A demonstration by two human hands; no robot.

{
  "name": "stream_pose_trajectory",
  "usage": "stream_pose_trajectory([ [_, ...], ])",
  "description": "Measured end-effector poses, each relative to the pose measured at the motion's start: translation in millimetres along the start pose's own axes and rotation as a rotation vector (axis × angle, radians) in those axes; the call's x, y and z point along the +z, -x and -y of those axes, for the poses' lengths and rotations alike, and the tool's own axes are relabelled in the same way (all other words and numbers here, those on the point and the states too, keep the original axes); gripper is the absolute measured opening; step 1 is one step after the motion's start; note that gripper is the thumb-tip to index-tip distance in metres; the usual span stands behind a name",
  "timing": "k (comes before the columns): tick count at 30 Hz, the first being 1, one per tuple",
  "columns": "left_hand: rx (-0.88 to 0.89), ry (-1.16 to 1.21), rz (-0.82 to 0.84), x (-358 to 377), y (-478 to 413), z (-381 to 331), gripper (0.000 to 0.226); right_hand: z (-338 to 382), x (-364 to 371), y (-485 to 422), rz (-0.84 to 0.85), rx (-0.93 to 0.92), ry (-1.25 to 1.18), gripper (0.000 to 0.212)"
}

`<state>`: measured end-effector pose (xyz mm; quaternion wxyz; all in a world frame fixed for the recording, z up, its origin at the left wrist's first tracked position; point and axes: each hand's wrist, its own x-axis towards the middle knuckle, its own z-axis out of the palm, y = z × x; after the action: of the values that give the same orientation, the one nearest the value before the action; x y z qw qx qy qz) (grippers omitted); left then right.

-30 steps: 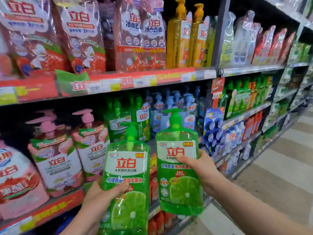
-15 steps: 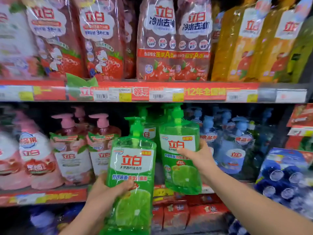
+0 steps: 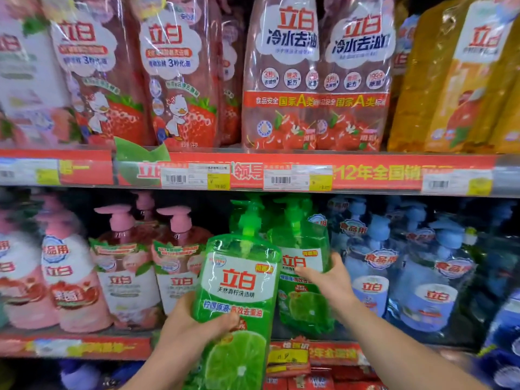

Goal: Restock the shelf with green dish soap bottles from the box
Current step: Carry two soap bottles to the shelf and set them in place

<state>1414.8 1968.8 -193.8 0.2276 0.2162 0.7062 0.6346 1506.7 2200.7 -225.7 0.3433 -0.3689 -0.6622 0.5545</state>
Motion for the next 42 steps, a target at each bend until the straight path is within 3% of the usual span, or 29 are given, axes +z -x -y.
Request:
stream_pose_trajectory([
  [5,-0.013,0.04,0.009,6,-10,2,0.093,-6,-8,-9,0.108,0.072,-0.021,0.072],
  [10,-0.033,0.066,0.033,13,-13,2,0.125,5,-11,-7,0.057,0.022,0.16,0.097],
  [13,-0.047,0.099,0.048,16,-15,4,0.114,30,-17,-10,0.053,-0.114,0.337,0.109],
  [19,-0.069,0.14,0.066,19,-20,9,0.089,75,-22,-17,0.256,-0.148,1.132,0.085],
  [24,-0.067,0.138,0.061,18,-25,9,0.074,89,-23,-20,0.278,-0.178,1.336,0.075],
  [28,-0.064,0.147,0.076,18,-27,10,0.08,84,-19,-22,0.2,-0.193,1.376,0.075],
  [31,-0.054,0.16,0.071,18,-30,13,0.08,80,-17,-18,0.115,-0.219,1.337,0.091],
  [34,-0.04,0.137,0.054,19,-33,14,0.108,83,-20,-4,0.003,-0.223,1.264,0.101],
  [36,-0.029,0.12,0.049,21,-36,15,0.124,91,-21,10,-0.124,-0.359,1.154,0.083],
  [37,-0.033,0.125,0.051,23,-38,15,0.119,96,-20,17,-0.151,-0.452,1.057,0.07],
  [39,-0.022,0.144,0.053,26,-45,19,0.092,108,-14,29,-0.051,-0.58,0.949,0.052],
  [40,-0.017,0.151,0.053,28,-48,20,0.078,111,-8,32,0.05,-0.606,0.956,0.052],
  [42,-0.013,0.151,0.054,31,-53,20,0.066,113,7,34,0.249,-0.572,1.002,0.074],
])
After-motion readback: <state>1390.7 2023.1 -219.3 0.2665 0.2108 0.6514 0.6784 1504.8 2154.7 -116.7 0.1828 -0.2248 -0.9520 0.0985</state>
